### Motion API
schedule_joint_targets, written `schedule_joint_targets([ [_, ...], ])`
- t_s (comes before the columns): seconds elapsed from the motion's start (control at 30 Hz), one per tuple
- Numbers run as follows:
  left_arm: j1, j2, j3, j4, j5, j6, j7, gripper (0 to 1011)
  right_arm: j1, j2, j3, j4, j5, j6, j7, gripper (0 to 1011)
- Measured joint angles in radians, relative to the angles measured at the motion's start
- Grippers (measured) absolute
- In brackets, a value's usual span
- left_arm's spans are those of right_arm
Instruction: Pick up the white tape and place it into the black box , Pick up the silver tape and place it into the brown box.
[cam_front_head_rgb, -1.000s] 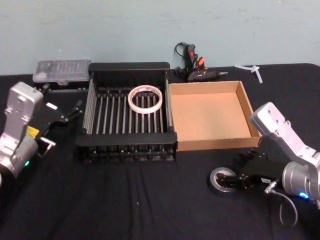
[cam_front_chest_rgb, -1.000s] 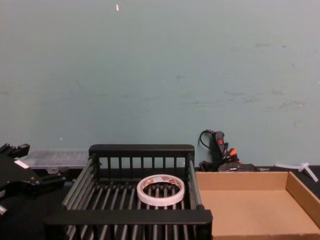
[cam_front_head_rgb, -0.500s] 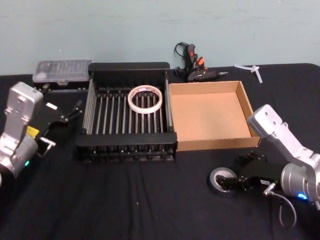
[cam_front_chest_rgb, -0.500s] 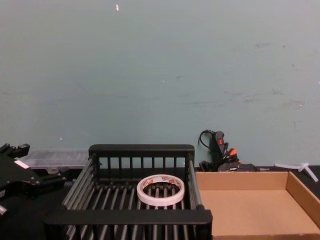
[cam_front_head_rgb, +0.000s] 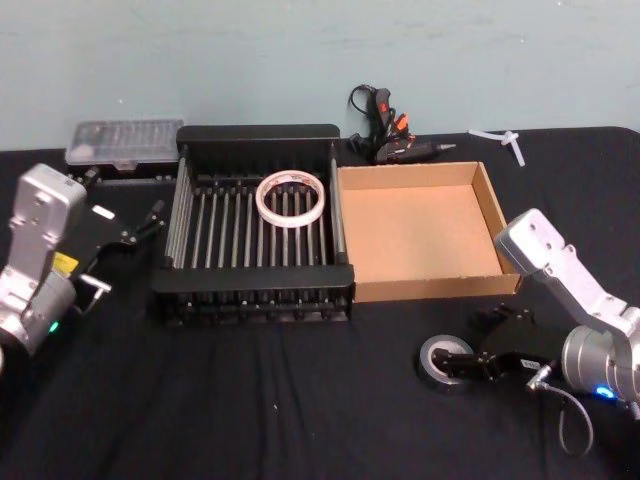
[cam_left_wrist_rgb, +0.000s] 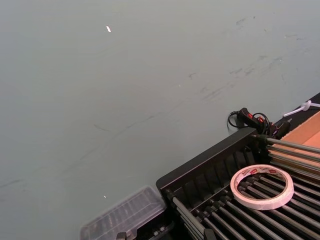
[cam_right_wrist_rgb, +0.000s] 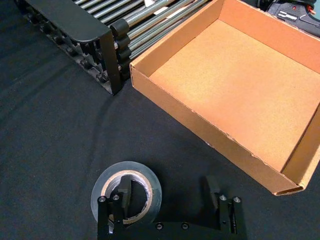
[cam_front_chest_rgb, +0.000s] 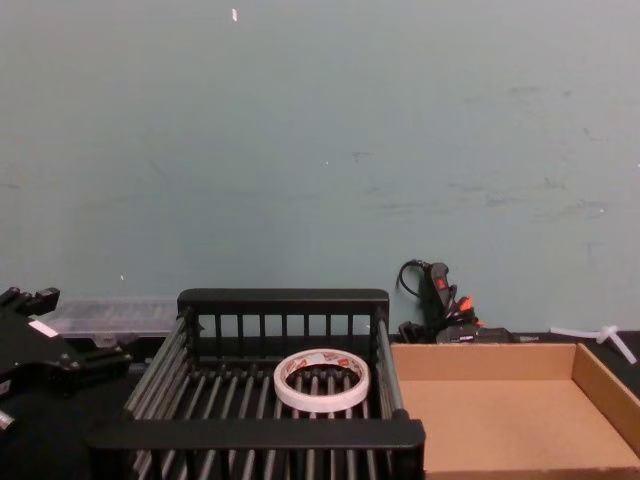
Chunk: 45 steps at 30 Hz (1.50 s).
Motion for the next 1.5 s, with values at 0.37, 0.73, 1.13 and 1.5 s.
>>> schedule_joint_targets([
  [0.37, 0.000, 0.000, 0.000, 0.000, 0.000, 0.000, 0.000, 1001, -0.001, 0.000, 0.001, 0.000, 0.002, 0.000, 0.000, 664],
  [0.73, 0.000, 0.000, 0.000, 0.000, 0.000, 0.000, 0.000, 1001, -0.001, 0.000, 0.001, 0.000, 0.003, -0.001, 0.000, 299],
  [1.13, 0.000, 0.000, 0.000, 0.000, 0.000, 0.000, 0.000, 1001, -0.001, 0.000, 0.001, 0.000, 0.003, -0.001, 0.000, 158],
  [1.5, 0.000, 0.000, 0.000, 0.000, 0.000, 0.000, 0.000, 1001, -0.008, 0.006, 0.013, -0.024, 0.019, -0.030, 0.019, 158],
])
